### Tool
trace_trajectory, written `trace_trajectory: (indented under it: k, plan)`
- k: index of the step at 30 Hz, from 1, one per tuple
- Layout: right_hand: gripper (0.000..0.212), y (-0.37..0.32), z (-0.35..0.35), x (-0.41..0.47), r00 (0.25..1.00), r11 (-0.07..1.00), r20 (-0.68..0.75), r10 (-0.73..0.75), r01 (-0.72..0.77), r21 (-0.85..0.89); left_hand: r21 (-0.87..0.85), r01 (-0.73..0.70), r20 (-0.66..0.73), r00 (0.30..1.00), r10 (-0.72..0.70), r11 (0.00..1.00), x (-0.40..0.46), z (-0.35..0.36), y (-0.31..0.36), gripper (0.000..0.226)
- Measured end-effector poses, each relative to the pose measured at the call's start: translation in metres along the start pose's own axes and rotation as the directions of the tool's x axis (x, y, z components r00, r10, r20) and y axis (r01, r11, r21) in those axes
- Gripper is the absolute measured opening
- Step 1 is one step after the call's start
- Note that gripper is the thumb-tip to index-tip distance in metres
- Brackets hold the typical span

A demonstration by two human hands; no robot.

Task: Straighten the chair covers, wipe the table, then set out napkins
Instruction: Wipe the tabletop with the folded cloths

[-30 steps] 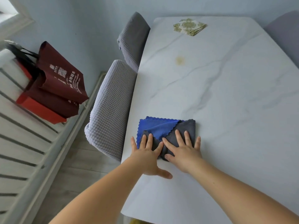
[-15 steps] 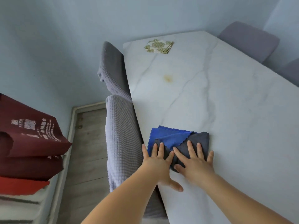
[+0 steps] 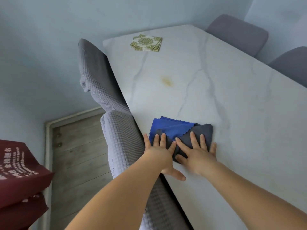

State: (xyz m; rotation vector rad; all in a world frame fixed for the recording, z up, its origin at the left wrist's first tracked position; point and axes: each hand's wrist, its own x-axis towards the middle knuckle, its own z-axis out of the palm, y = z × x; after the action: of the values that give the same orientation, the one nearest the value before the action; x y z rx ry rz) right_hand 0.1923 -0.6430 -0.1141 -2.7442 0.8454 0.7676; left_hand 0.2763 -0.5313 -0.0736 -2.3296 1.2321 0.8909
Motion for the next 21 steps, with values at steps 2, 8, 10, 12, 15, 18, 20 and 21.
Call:
trace_trajectory:
  k: [2,8,10,12,15,18,20,21]
  plan:
    - [0.062,-0.012,-0.010,0.016,1.000,1.000,-0.002,-0.002,0.002,0.019,0.013,0.004,0.016,1.000,-0.005,1.000,0.010,-0.011,-0.018,0.120]
    - [0.062,-0.043,-0.037,0.059,0.999,0.999,-0.026,-0.024,0.026,0.045,0.048,-0.006,0.049,0.999,0.004,0.999,0.038,-0.042,-0.069,0.118]
    - [0.062,-0.052,-0.046,0.073,0.999,0.999,-0.033,-0.017,0.019,0.049,0.065,-0.016,0.045,0.999,0.013,0.998,0.050,-0.050,-0.084,0.118]
    - [0.062,-0.059,-0.053,0.084,0.999,0.998,-0.036,-0.002,0.005,0.065,0.074,-0.038,0.039,0.999,0.036,0.997,0.060,-0.058,-0.099,0.116]
    - [0.063,-0.072,-0.064,0.105,0.998,0.994,-0.047,0.051,-0.046,0.101,0.111,-0.074,0.029,0.997,0.072,0.991,0.081,-0.074,-0.121,0.114]
    - [0.063,-0.083,-0.076,0.125,0.992,0.987,-0.072,0.104,-0.094,0.127,0.146,-0.107,0.019,0.994,0.106,0.983,0.102,-0.091,-0.140,0.113]
    - [0.063,-0.088,-0.084,0.136,0.987,0.981,-0.072,0.143,-0.132,0.144,0.174,-0.144,0.012,0.989,0.145,0.974,0.116,-0.102,-0.152,0.112]
    - [0.062,-0.090,-0.088,0.141,0.985,0.977,-0.061,0.164,-0.153,0.150,0.189,-0.171,0.010,0.985,0.172,0.967,0.122,-0.107,-0.157,0.112]
